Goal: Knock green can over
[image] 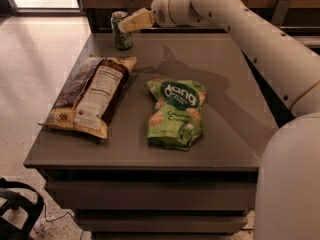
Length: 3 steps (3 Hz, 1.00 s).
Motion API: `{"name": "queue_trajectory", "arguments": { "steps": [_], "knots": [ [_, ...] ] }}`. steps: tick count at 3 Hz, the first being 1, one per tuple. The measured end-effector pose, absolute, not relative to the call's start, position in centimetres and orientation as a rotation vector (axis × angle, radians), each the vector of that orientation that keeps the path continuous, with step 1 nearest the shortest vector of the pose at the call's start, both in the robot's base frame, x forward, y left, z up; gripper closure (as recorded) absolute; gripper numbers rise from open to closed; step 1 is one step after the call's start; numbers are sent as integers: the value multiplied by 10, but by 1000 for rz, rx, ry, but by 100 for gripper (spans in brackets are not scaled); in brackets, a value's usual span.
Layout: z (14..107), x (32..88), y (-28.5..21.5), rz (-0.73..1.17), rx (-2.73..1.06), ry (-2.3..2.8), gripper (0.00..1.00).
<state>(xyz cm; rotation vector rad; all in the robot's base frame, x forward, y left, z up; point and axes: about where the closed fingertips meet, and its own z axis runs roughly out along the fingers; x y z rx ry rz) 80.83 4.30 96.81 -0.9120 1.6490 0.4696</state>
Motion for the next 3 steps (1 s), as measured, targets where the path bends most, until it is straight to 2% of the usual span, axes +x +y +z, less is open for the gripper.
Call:
{"name": "queue_trajectory", "arguments": {
  "steps": [3],
  "knots": [
    [916,848,85,530,-940,1646,0]
  ]
}}
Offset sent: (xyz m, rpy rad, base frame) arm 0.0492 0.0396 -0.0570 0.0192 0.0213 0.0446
